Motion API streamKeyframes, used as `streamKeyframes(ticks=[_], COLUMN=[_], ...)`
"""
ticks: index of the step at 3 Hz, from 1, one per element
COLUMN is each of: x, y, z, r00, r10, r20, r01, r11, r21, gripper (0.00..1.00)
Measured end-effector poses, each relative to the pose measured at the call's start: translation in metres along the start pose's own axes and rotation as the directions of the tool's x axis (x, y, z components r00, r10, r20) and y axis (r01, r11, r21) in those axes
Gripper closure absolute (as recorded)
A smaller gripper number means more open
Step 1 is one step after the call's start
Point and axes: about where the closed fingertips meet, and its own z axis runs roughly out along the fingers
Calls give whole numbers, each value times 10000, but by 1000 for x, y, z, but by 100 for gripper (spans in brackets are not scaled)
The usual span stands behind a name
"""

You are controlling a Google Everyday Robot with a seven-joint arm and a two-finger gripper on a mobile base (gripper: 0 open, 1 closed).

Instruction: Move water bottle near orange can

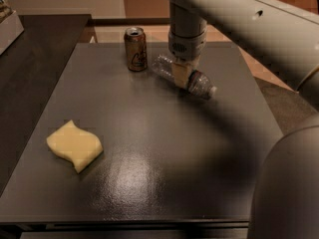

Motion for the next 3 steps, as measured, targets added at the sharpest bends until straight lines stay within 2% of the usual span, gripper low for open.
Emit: streamKeyframes(ticks=[1,2,3], x=[-23,-35,-35], y=[-11,-17,-17], z=[8,12,12], r00=[9989,9976,9976], r10=[-452,-683,-683], r20=[-91,-144,-143], r01=[452,685,685], r11=[9990,9975,9975], r21=[61,153,153], gripper=[83,59,36])
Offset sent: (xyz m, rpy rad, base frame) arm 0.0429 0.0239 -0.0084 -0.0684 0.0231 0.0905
